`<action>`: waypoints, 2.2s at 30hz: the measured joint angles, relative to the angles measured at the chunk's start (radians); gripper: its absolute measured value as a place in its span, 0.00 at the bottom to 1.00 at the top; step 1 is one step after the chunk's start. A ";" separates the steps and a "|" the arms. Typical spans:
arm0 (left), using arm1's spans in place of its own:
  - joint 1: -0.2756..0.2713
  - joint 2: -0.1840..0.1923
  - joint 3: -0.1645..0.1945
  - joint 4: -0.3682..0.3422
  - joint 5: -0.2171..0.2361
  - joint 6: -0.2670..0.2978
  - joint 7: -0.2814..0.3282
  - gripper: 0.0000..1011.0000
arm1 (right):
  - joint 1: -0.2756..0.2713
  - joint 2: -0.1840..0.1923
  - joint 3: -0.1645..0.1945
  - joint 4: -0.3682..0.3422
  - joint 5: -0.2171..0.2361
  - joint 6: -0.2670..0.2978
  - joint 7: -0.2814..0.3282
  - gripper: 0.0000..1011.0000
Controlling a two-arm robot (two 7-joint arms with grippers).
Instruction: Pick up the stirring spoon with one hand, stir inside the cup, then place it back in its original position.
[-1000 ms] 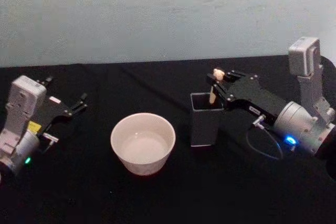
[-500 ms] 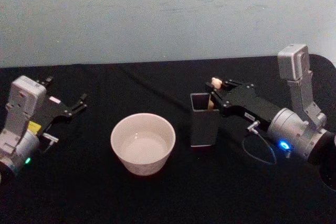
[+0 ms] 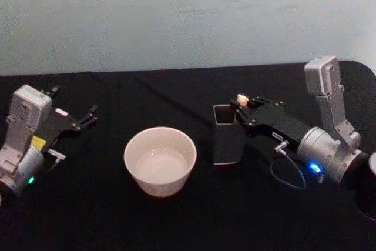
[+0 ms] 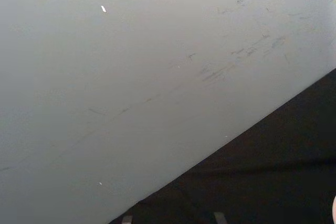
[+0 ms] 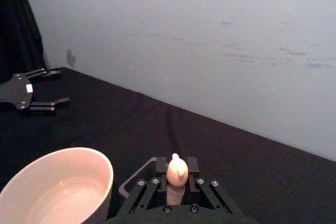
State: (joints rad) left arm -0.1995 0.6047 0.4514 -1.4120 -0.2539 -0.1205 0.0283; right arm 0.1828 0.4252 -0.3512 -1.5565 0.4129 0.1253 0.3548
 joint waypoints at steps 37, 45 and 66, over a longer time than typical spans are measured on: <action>0.000 0.000 0.000 0.000 0.000 0.000 0.000 0.99 | -0.005 -0.003 0.002 0.001 -0.013 0.011 -0.007 0.76; 0.000 0.000 0.000 0.000 0.000 0.000 0.000 0.99 | -0.005 -0.003 0.002 0.001 -0.012 0.010 -0.007 0.96; 0.000 0.000 0.000 0.000 0.000 0.000 0.000 0.99 | 0.001 -0.082 0.116 -0.004 -0.137 -0.129 -0.206 0.99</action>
State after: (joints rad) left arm -0.1996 0.6047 0.4514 -1.4120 -0.2539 -0.1205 0.0283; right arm 0.1836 0.3428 -0.2354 -1.5608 0.2757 -0.0035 0.1488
